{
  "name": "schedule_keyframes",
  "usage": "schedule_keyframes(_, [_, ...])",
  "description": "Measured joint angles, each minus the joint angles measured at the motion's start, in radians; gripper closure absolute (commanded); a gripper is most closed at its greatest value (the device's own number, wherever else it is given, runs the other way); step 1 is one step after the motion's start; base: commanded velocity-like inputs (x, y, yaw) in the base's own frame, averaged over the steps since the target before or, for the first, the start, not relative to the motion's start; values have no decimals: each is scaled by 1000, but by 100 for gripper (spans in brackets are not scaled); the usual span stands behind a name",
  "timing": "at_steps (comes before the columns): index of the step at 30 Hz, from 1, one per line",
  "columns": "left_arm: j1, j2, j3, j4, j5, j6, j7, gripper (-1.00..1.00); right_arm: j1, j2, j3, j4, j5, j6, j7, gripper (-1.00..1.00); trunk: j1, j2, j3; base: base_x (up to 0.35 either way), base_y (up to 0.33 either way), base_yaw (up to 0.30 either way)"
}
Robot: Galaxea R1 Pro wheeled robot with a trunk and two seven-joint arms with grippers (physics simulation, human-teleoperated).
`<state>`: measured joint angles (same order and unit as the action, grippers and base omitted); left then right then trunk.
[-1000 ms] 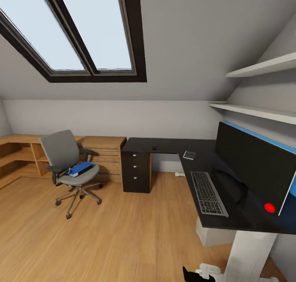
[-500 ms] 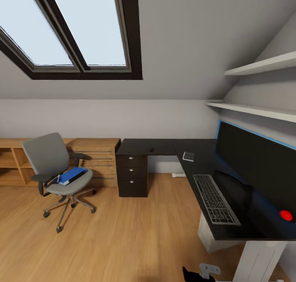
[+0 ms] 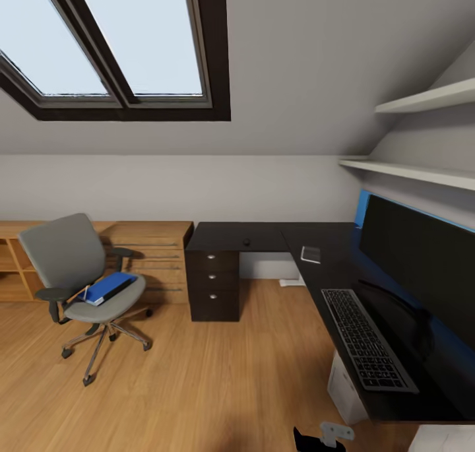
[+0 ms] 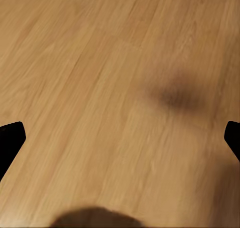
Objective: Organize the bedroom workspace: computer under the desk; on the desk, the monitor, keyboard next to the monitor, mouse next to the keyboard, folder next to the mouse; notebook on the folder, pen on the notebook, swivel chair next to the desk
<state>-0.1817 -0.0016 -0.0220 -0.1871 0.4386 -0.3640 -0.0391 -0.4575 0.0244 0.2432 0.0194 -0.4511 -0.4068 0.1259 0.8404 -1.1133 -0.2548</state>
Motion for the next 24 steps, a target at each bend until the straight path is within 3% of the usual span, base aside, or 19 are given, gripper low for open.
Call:
schedule_keyframes(8, [0,0,0,2,0,-1,0,-100,0,0,0,0,2,0,0,-100,0,0,-13,333,105,3])
schedule_keyframes(24, [1,0,0,2,0,-1,0,-100,0,-1,-2,-3,-4,2,-1,-100,0,0,-15,293,212,1])
